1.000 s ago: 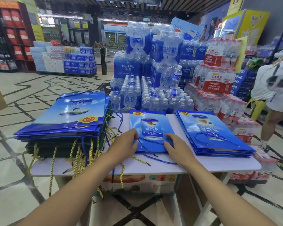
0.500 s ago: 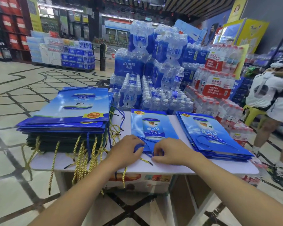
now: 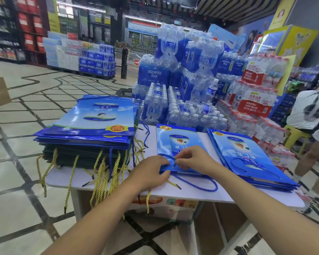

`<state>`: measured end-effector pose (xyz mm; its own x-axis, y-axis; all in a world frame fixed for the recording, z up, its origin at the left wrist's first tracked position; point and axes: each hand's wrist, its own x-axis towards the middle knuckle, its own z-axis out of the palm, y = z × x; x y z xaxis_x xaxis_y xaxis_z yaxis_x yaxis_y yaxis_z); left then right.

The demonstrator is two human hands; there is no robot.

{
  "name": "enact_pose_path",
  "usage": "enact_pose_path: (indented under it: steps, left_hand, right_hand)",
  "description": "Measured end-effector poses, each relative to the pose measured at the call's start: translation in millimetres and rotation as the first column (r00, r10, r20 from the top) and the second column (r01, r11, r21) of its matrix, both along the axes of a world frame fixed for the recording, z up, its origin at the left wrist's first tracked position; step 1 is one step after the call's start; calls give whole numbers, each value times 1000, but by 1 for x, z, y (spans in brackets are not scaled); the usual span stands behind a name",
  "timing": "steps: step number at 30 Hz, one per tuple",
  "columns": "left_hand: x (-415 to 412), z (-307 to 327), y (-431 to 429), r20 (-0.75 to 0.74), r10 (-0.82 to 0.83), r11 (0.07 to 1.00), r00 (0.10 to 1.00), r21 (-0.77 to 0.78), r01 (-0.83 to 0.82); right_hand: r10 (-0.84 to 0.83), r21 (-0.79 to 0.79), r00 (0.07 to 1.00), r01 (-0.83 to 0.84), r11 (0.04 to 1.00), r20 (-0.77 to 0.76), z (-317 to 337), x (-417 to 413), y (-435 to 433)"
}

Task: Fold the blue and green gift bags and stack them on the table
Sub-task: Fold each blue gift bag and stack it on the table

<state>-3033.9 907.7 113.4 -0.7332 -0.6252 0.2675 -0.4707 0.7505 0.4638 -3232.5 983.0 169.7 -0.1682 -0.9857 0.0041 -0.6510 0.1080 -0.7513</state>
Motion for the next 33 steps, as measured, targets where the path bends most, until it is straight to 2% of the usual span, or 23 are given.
enact_pose_path:
  steps: [2,4,9,15,19,23,25,26,28,30,31,33]
  left_hand:
    - [0,1,1,2,-2,1000,1000,-1,2]
    - [0,1,2,2,-3,1000,1000,5,3]
    - [0,0,1,-14,2,1000,1000,10,-2]
    - [-2,-2,1,-35,10,1000,999,17,-10]
    - [-4,-3,1,-34,43,999,999,16,-42]
    - [-3,-3,2,-52,63,998,997,14,-62]
    - [-4,-2,3,-70,71,997,995,10,-70]
    - [-4,-1,3,-84,72,997,994,7,-72]
    - [-3,0,5,-110,72,997,991,-2,-73]
    - [-3,0,6,-132,67,997,989,-18,-70]
    - [-3,1,6,-143,64,997,988,-25,-68]
    - [-2,0,6,-159,67,997,985,-37,-74]
  right_hand:
    - [11,-6,994,-12,1000,-106,-2,1,-4]
    - [16,-9,989,-18,1000,-148,-2,2,-6]
    - [67,12,980,-66,998,-187,1,6,-10]
    - [4,10,965,-1,1000,-261,0,9,-16]
    - [-36,64,968,54,996,-248,4,12,-13]
    - [-6,104,966,34,994,-259,7,11,-7]
    - [24,66,946,-3,998,-322,7,11,-1]
    - [14,-2,930,-16,1000,-367,7,11,3]
    - [-89,-234,914,-6,972,-396,5,13,11]
    - [-236,-419,919,88,904,-317,5,21,19]
    - [-279,-422,919,144,895,-277,5,25,23]
    - [-275,-231,942,229,946,-193,4,36,29]
